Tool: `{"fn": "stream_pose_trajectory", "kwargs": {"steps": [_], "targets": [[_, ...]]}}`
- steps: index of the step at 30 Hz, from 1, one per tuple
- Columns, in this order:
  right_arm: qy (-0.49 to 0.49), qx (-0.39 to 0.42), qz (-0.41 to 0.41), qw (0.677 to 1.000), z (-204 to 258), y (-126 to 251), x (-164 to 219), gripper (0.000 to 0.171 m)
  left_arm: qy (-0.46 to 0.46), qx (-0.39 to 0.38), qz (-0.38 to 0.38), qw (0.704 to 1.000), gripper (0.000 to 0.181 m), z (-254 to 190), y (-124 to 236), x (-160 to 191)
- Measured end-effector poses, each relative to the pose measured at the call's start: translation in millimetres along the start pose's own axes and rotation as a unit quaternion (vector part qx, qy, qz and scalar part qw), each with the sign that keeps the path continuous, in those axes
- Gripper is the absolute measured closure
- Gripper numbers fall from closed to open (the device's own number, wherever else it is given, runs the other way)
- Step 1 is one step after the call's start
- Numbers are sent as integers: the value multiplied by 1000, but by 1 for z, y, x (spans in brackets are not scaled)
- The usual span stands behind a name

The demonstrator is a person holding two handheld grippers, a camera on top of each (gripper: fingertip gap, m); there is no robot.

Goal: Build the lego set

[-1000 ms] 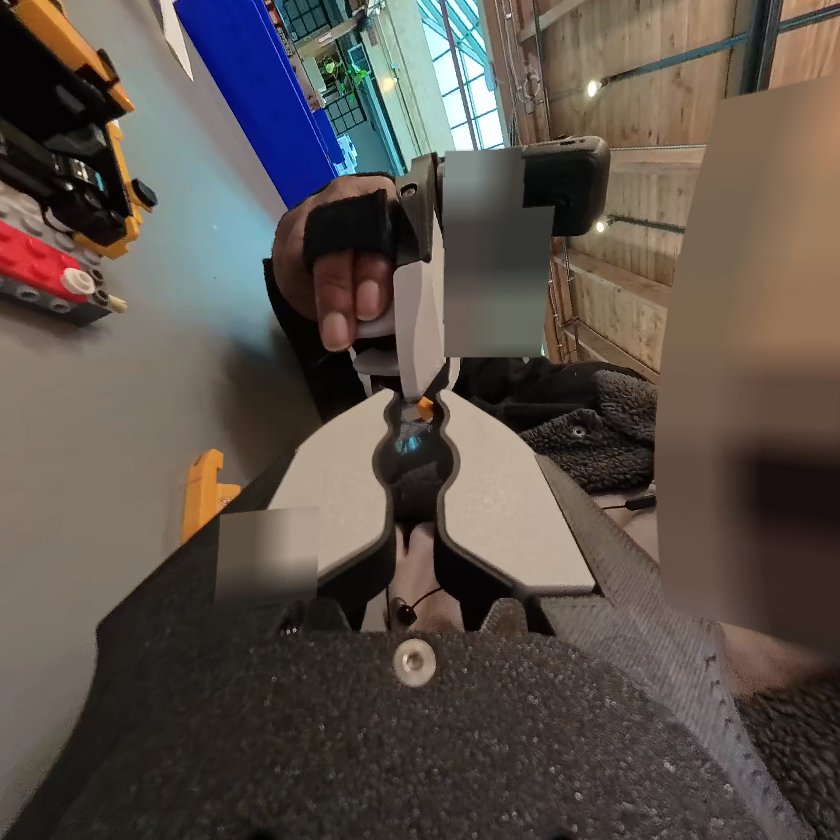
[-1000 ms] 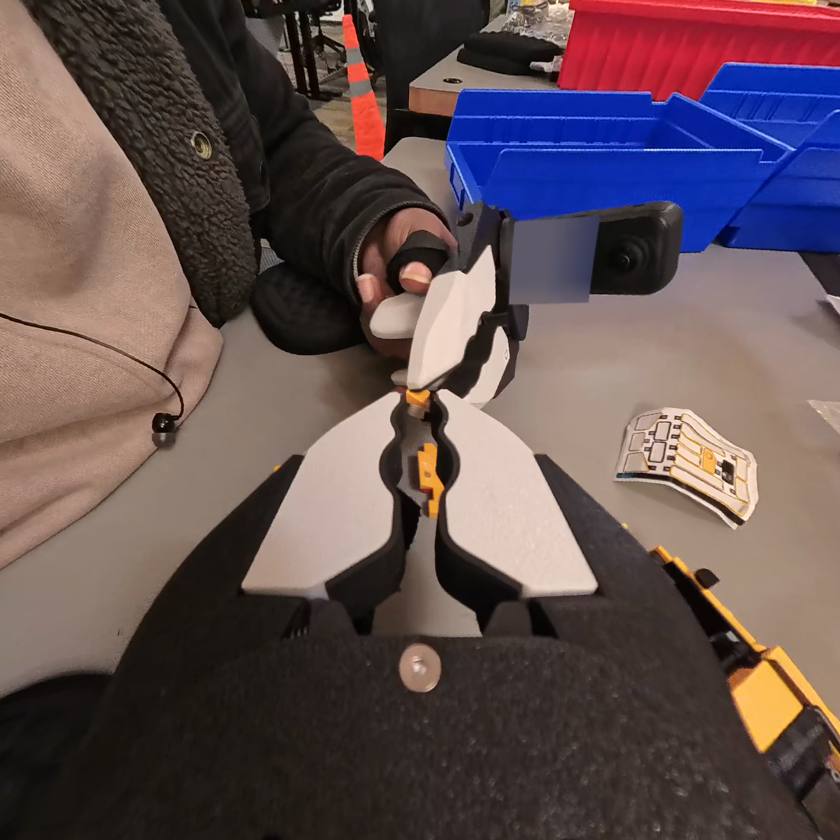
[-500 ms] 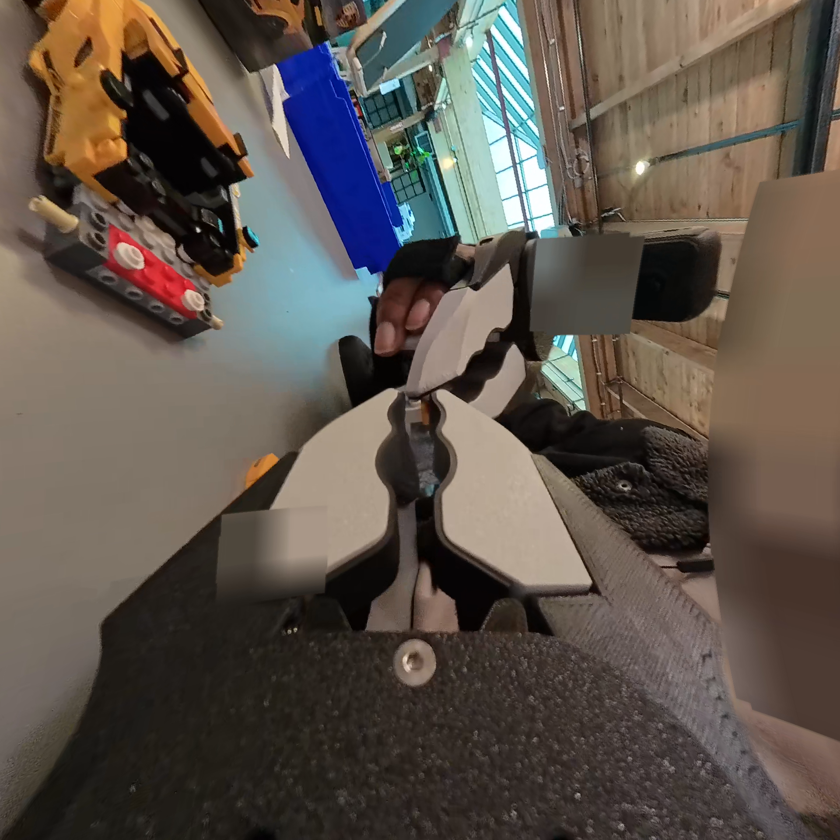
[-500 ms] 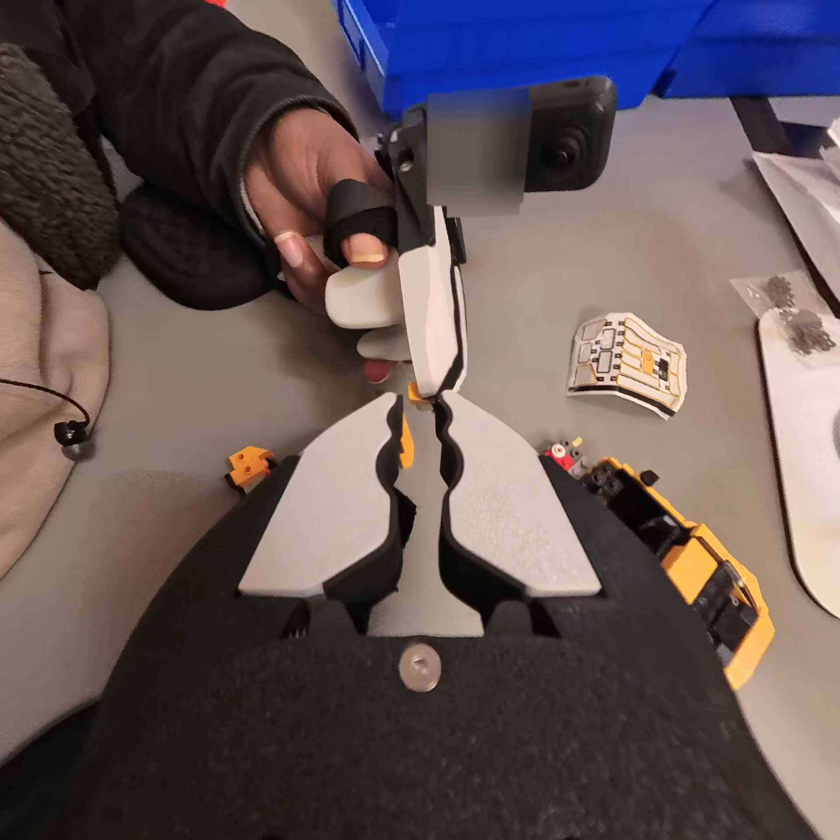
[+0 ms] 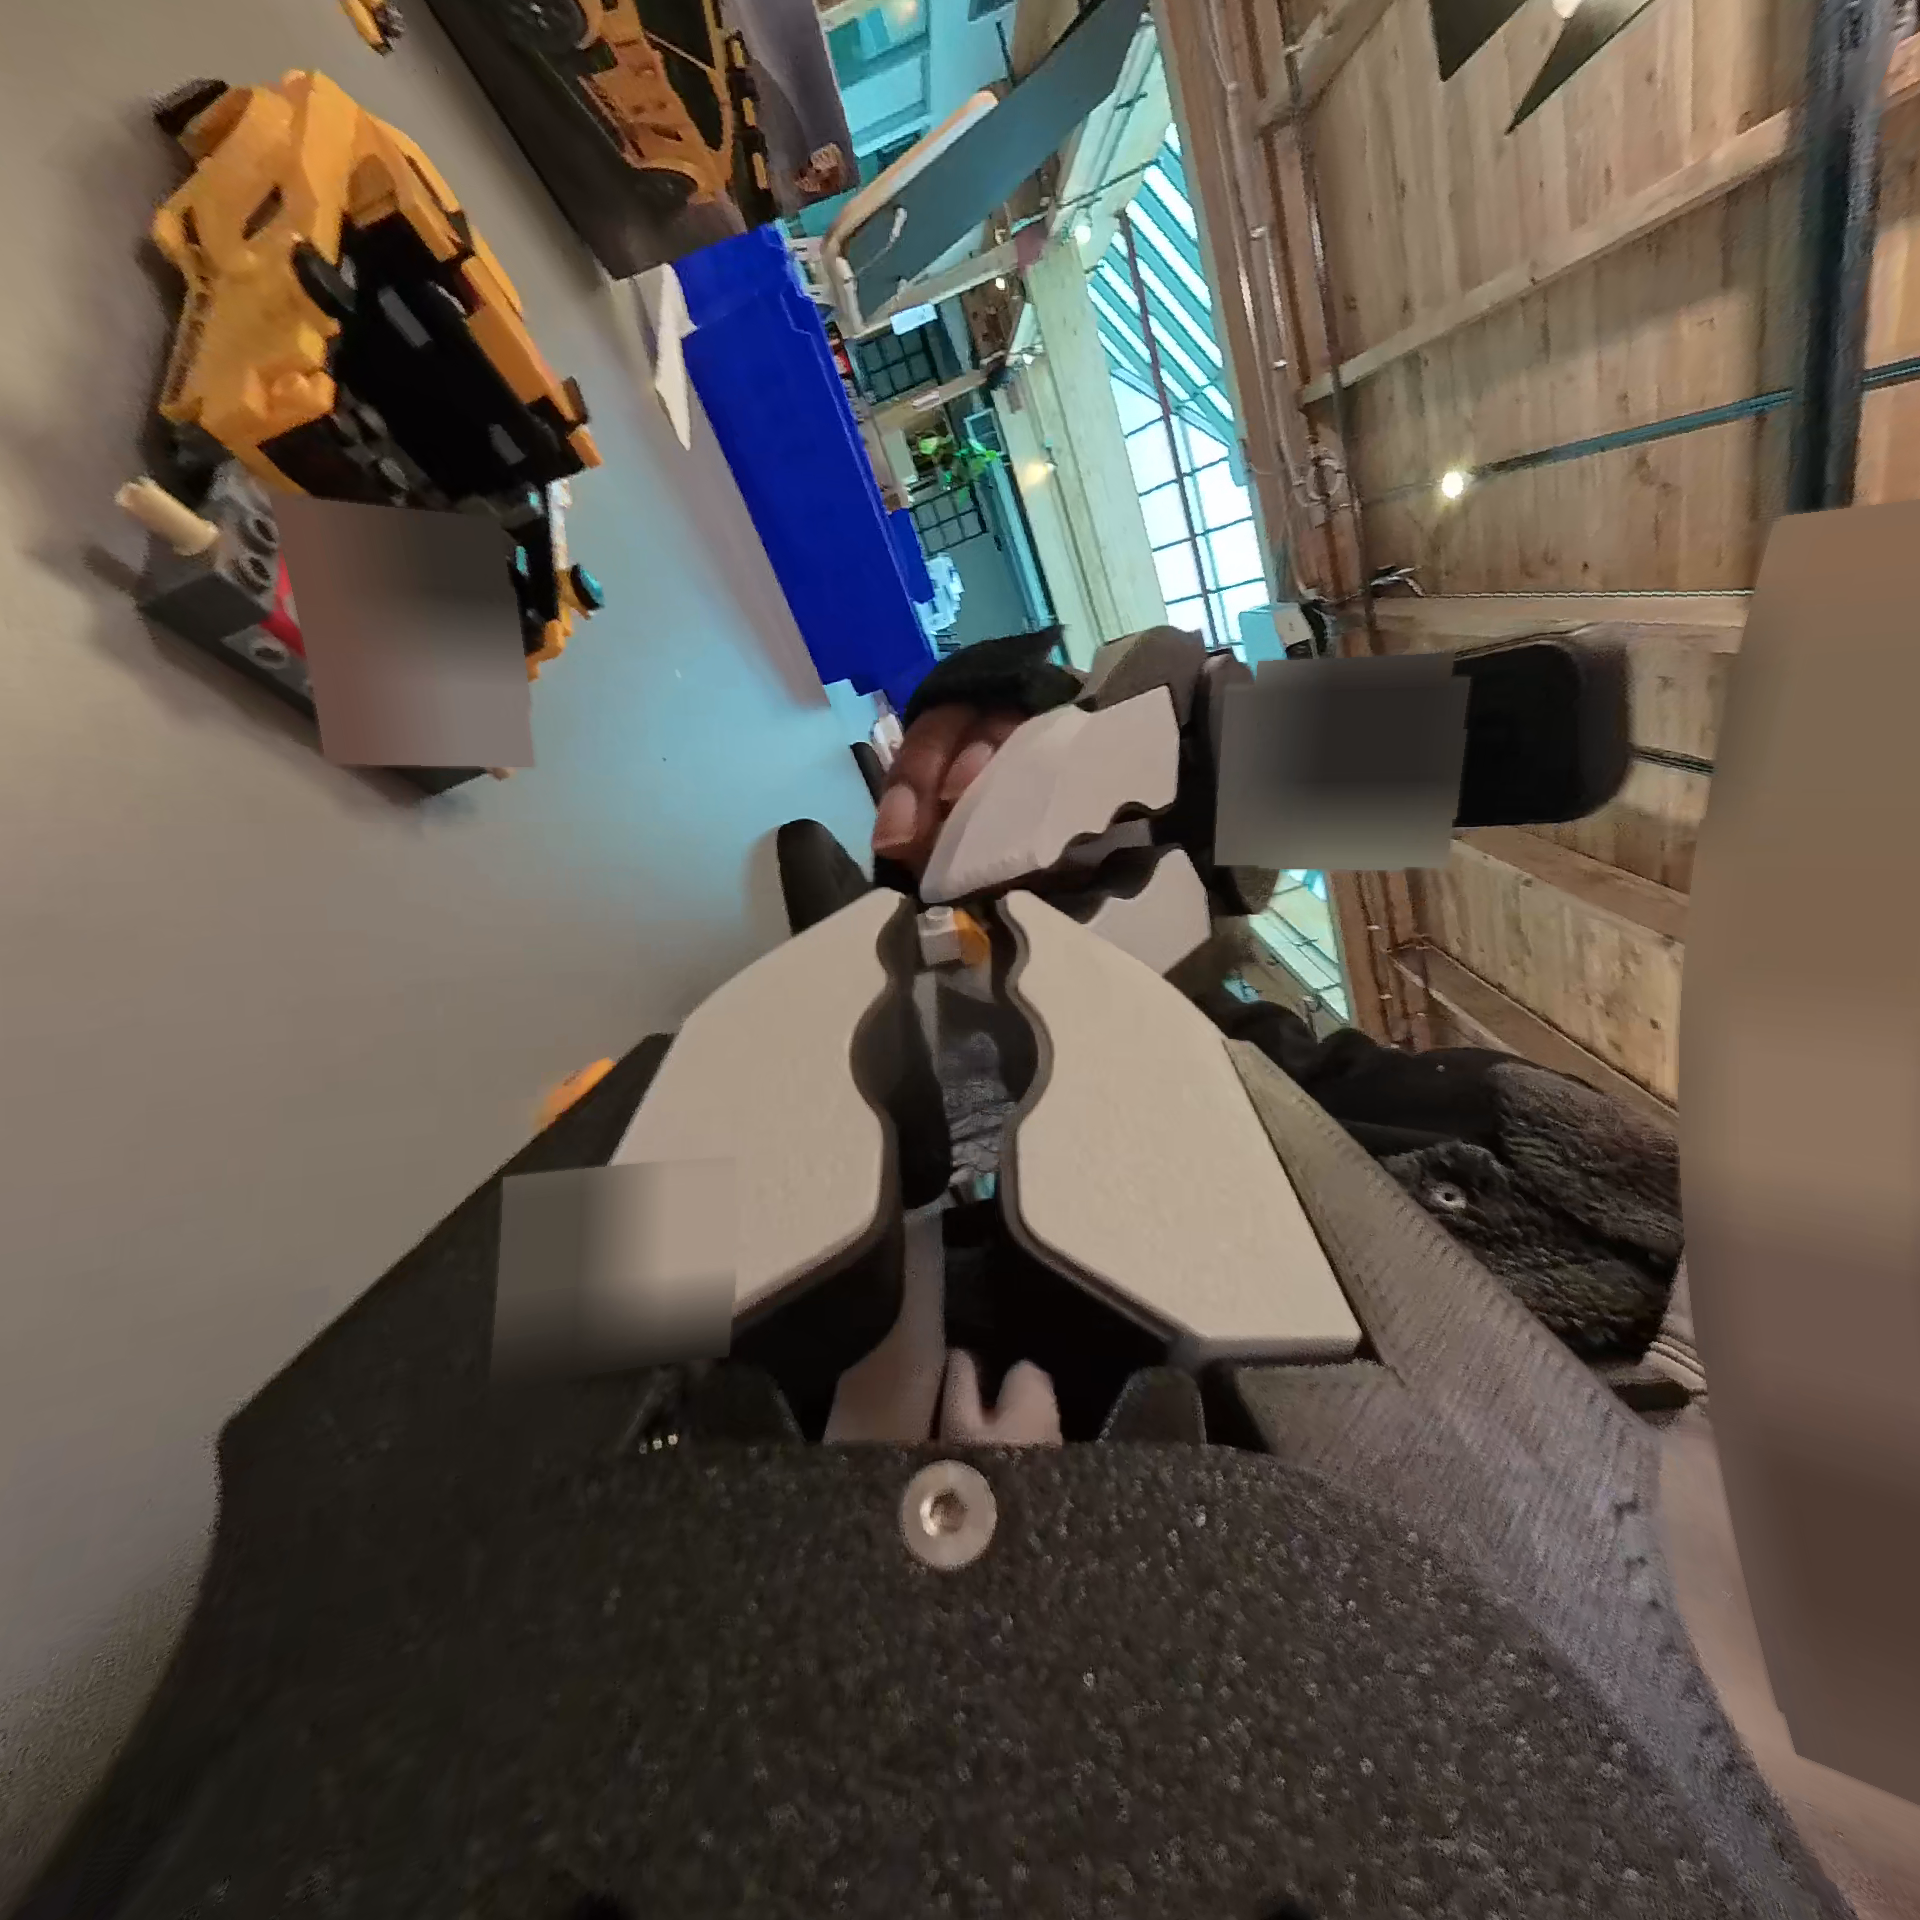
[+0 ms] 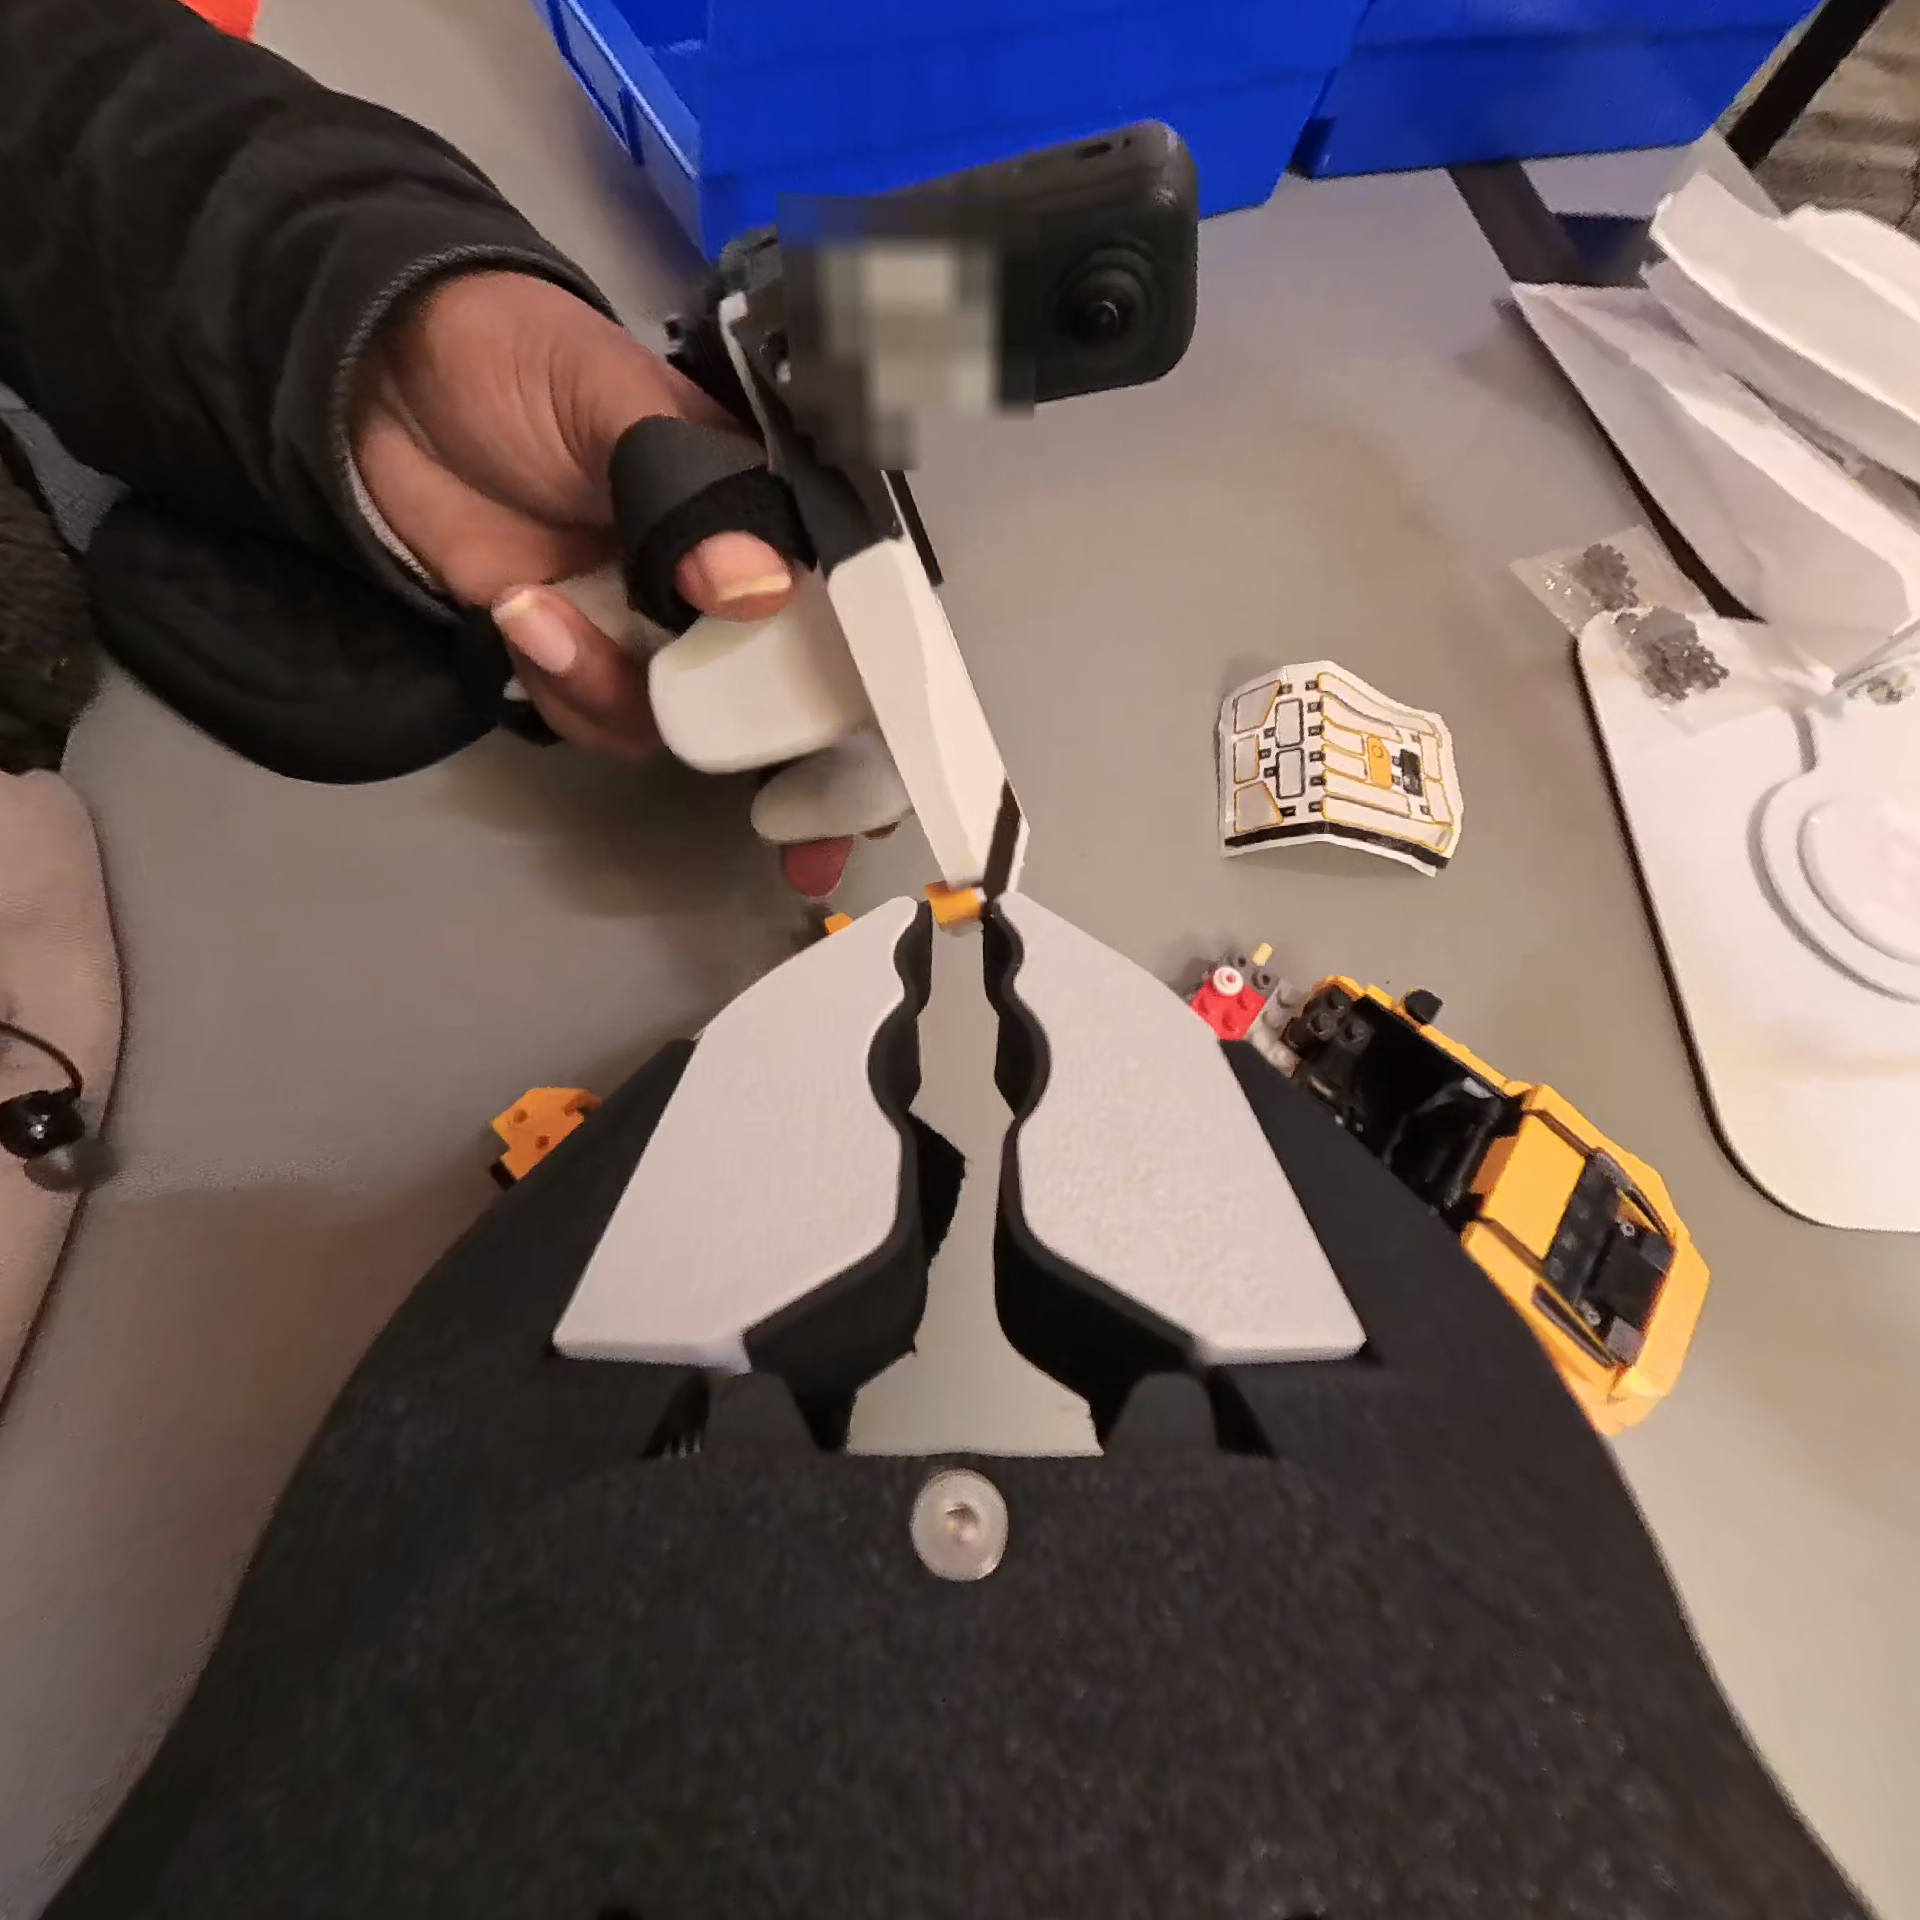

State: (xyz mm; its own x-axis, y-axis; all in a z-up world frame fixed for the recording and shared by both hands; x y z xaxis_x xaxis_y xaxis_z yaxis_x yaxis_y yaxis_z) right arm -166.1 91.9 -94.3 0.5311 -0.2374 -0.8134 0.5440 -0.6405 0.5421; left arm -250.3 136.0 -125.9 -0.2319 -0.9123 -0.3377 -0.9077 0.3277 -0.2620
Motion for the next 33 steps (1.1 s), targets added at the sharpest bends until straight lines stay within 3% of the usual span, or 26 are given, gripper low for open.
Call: {"fn": "stream_pose_trajectory", "kwargs": {"steps": [10, 16, 33], "targets": [[9, -36, -125, 992, 4, 27, -1, 162, -14, 81, 73, 994, 166, -15, -9, 10], [-1, -63, -149, 987, 8, 31, -6, 163, -32, 112, 88, 989, 175, -24, -12, 14], [127, -68, -36, 989, 14, 33, -10, 163, -26, 84, 118, 989, 180, -18, -14, 22]]}}
Point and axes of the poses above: each gripper's, where its closed fingertips meet, y back along the fingers, x out of its underside, z = x × y across the jaws, the point moved 6 cm from there along y, back along the fingers, and after that the axes turned 10 degrees about x, right-handed, at the moved point
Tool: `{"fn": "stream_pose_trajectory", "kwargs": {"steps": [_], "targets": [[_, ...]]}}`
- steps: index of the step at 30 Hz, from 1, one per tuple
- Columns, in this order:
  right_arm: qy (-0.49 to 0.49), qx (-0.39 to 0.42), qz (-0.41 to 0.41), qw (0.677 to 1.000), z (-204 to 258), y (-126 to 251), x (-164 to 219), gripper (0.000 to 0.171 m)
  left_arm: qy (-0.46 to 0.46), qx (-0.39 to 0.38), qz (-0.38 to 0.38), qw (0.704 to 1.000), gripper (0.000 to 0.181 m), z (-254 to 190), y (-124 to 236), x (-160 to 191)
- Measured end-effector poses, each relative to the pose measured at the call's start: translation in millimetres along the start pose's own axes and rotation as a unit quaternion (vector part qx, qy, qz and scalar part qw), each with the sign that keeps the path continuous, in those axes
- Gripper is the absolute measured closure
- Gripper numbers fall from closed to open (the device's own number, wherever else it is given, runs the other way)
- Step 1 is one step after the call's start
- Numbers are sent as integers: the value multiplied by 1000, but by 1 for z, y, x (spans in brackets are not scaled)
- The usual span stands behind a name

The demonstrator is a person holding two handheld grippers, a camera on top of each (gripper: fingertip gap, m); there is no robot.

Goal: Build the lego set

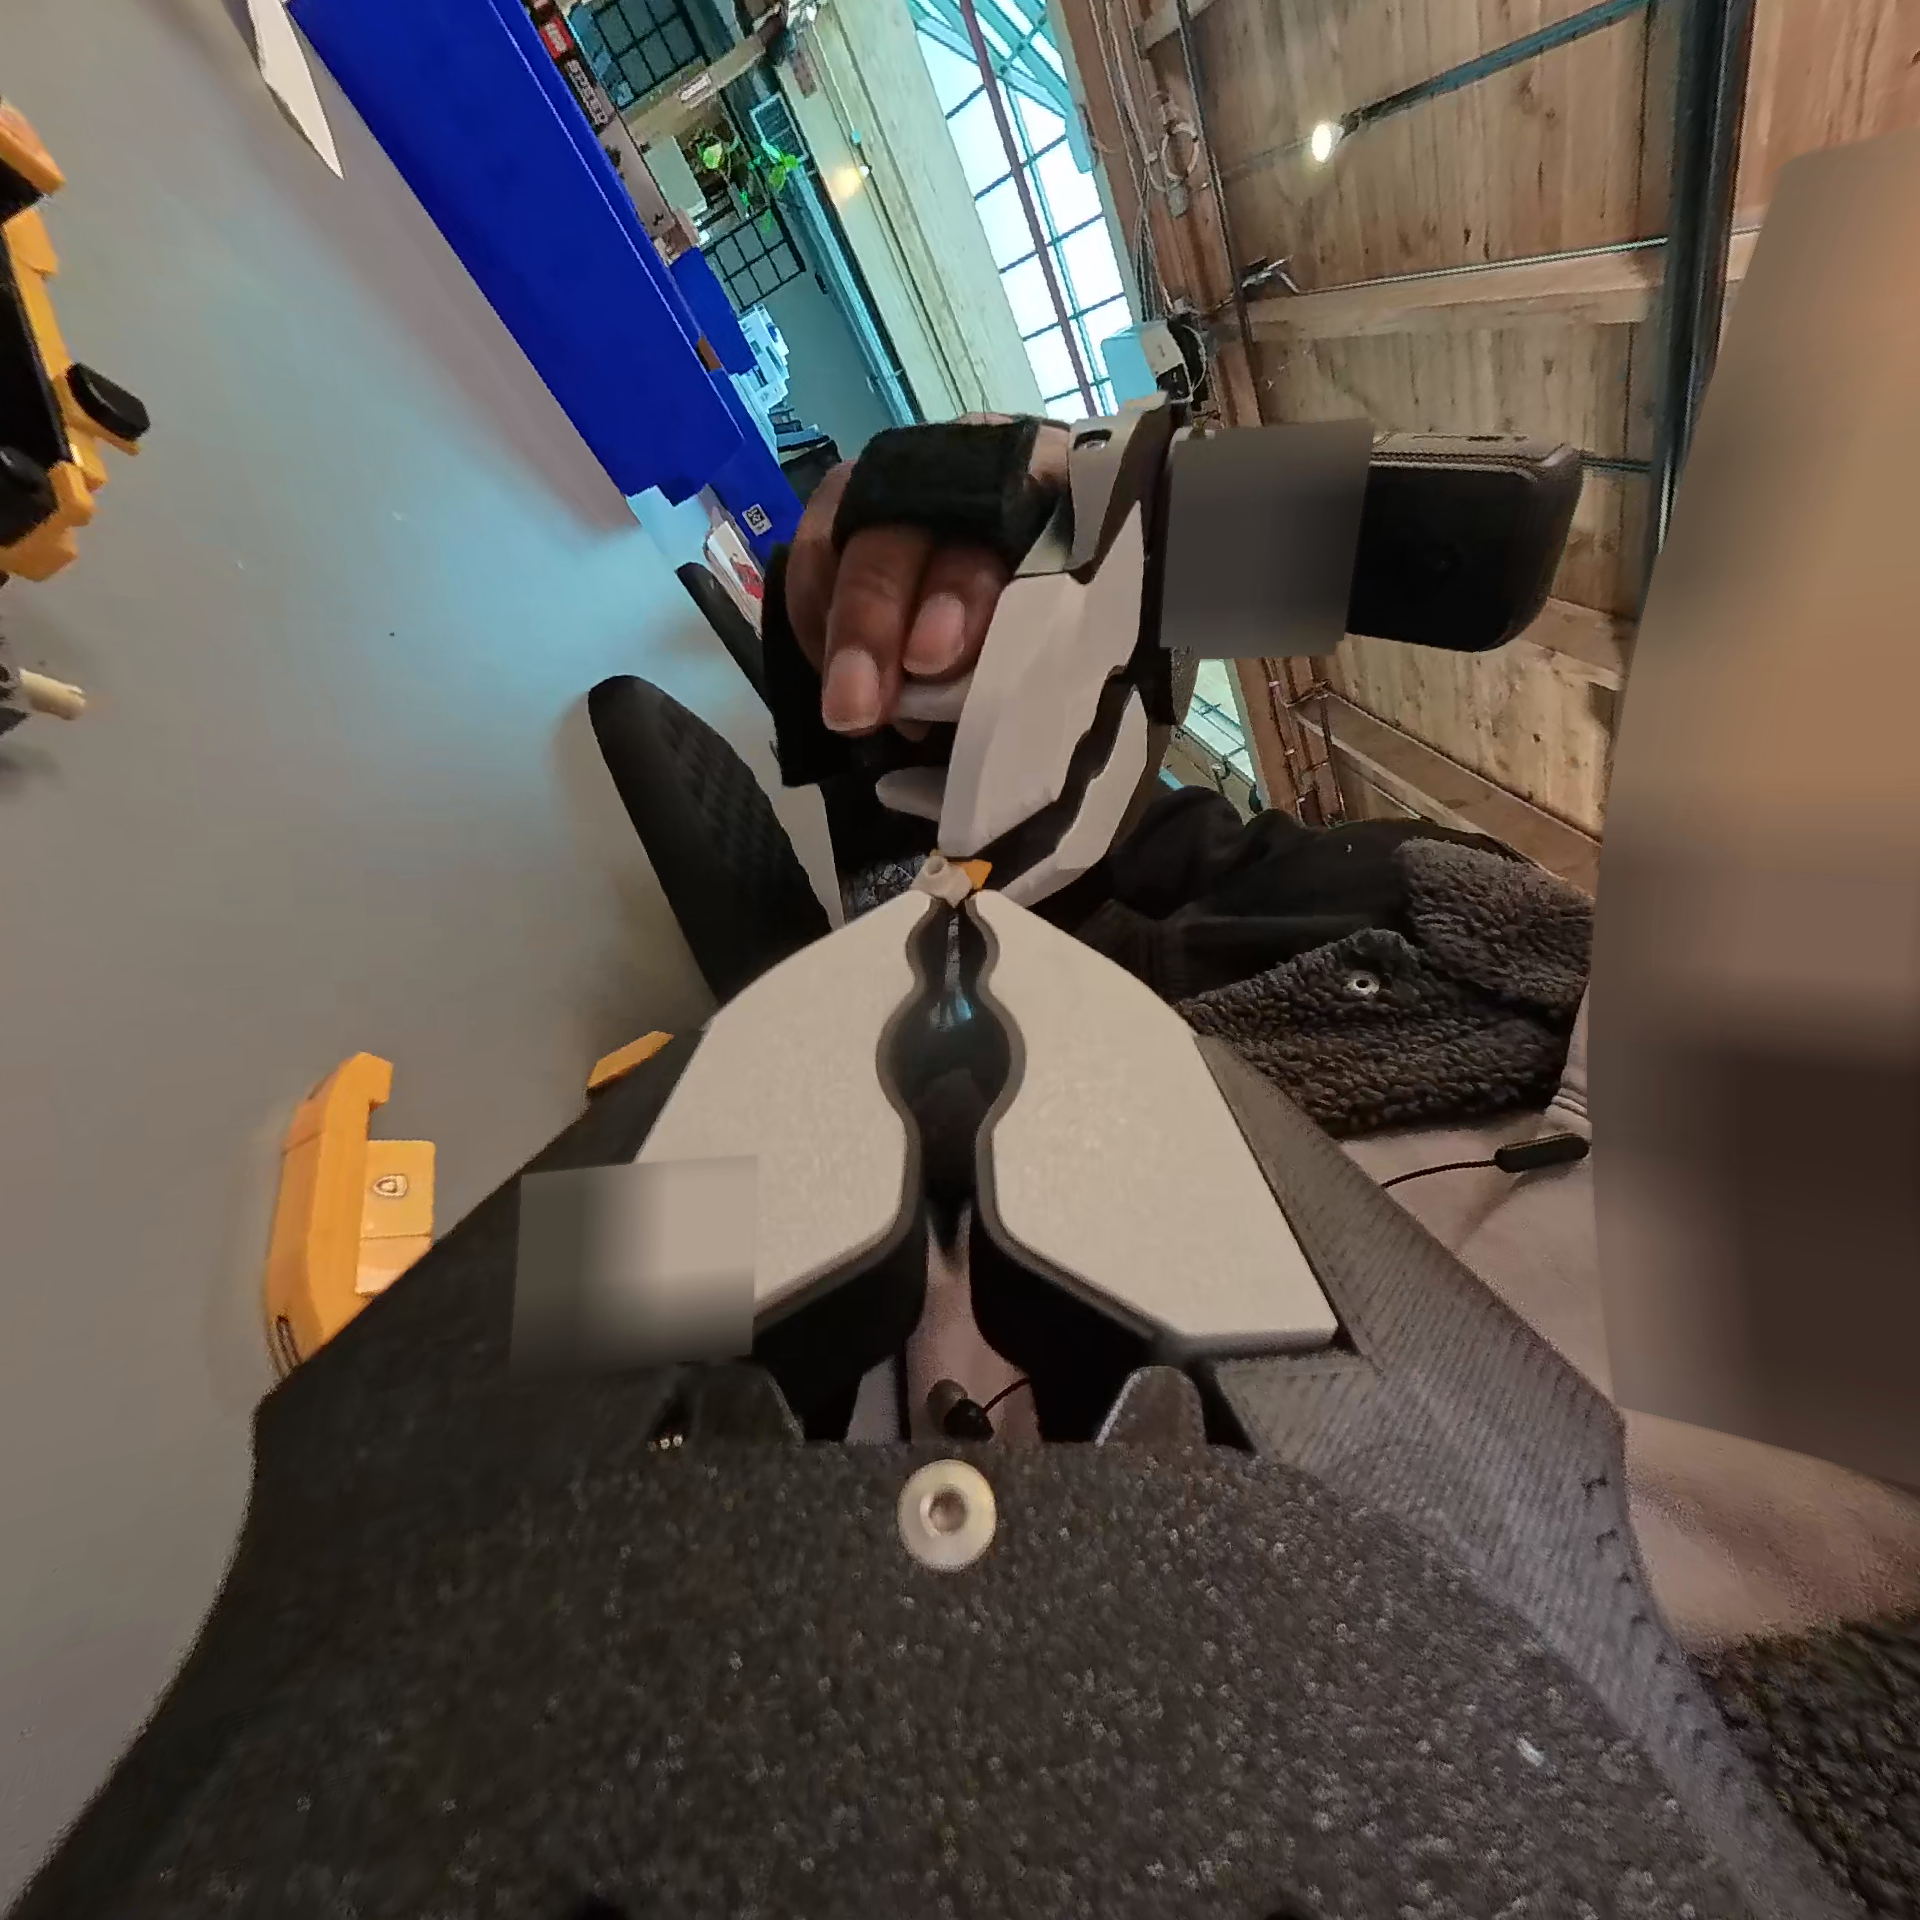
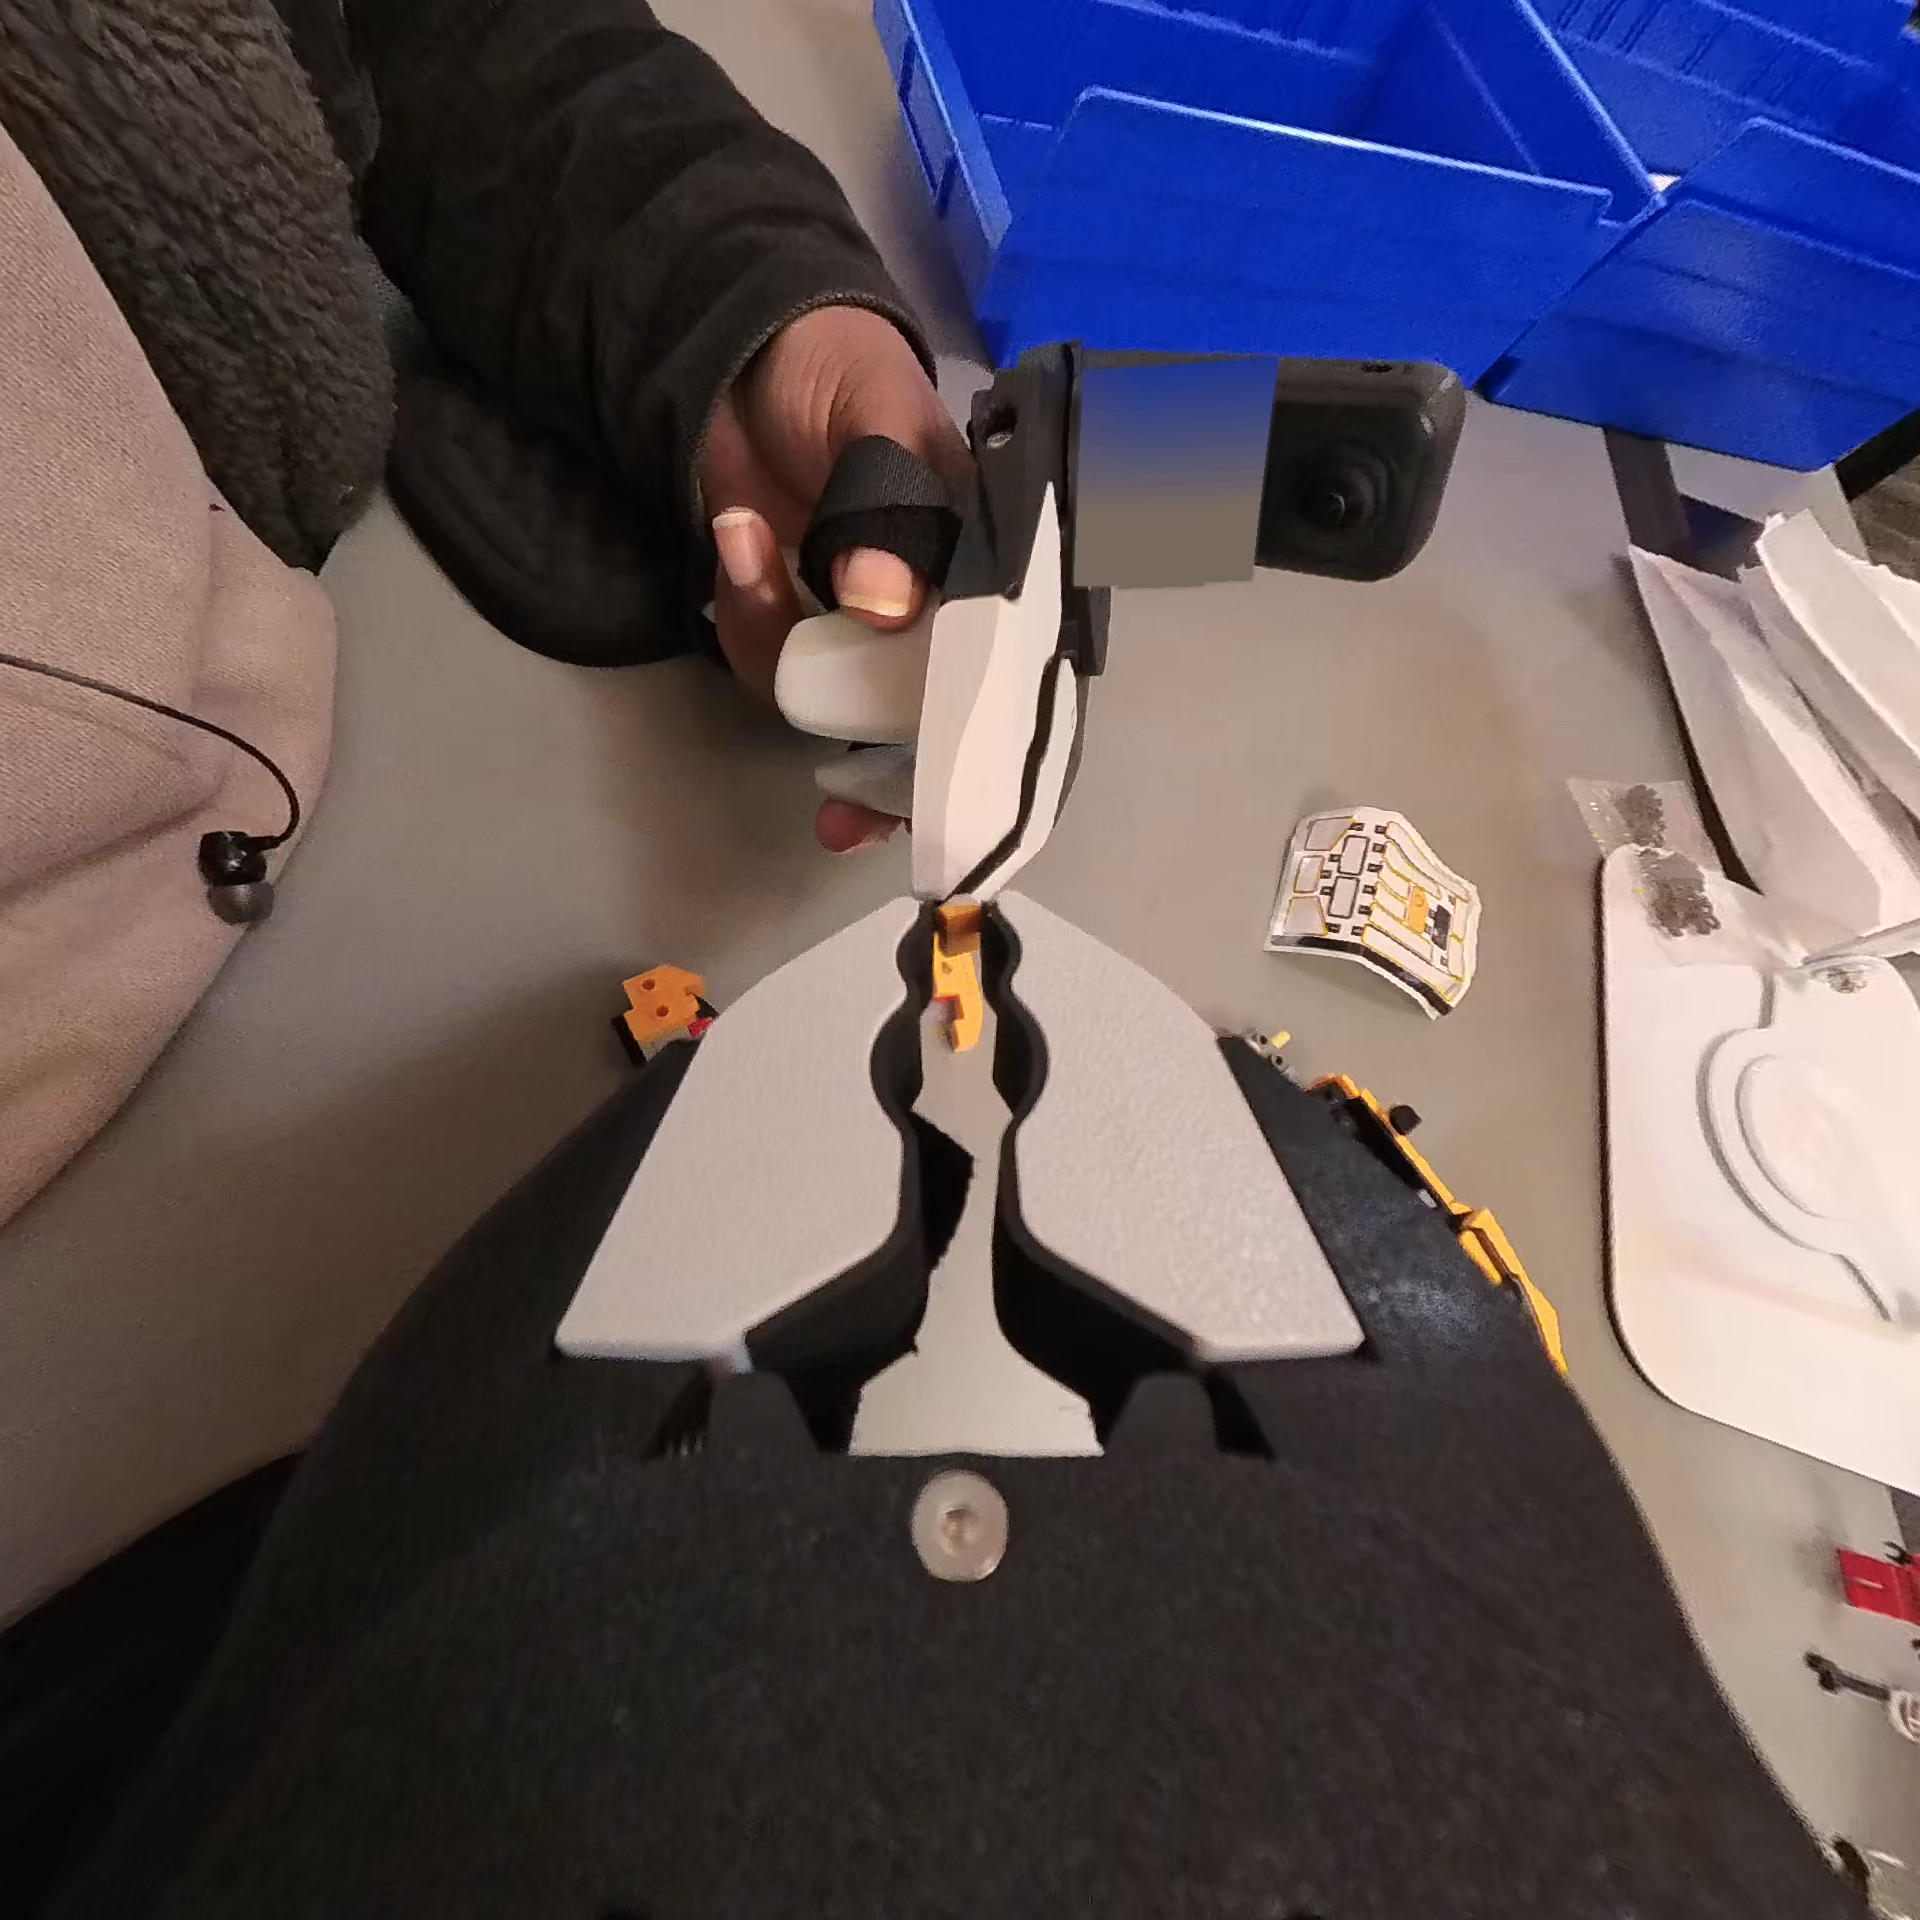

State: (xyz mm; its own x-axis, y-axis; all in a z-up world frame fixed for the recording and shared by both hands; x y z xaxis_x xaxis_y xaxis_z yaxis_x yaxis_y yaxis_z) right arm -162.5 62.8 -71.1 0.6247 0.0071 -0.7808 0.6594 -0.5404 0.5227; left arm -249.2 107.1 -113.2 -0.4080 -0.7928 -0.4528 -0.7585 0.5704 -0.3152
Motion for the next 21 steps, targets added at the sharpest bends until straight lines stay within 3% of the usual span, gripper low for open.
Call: {"fn": "stream_pose_trajectory", "kwargs": {"steps": [7, 11, 17, 21], "targets": [[-13, 6, 11, 1000, 3, 0, 3, 163, -8, -13, 15, 1000, 177, 0, -2, 2], [-9, 2, 54, 999, 10, 0, 9, 163, -82, -90, 61, 991, 165, 1, 5, 0], [44, -38, 175, 983, 41, -9, 19, 163, -215, -227, 256, 915, 147, 7, 2, 34], [66, -58, 233, 969, 53, -18, 26, 163, -274, -279, 325, 861, 137, 14, -7, 57]]}}
Point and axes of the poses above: each gripper's, where its closed fingertips meet, y back along the fingers, x out of its underside, z = x × y across the jaws, the point moved 6 cm from there along y, back along the fingers, and after that the axes turned 10 degrees about x, right-handed, at the moved point
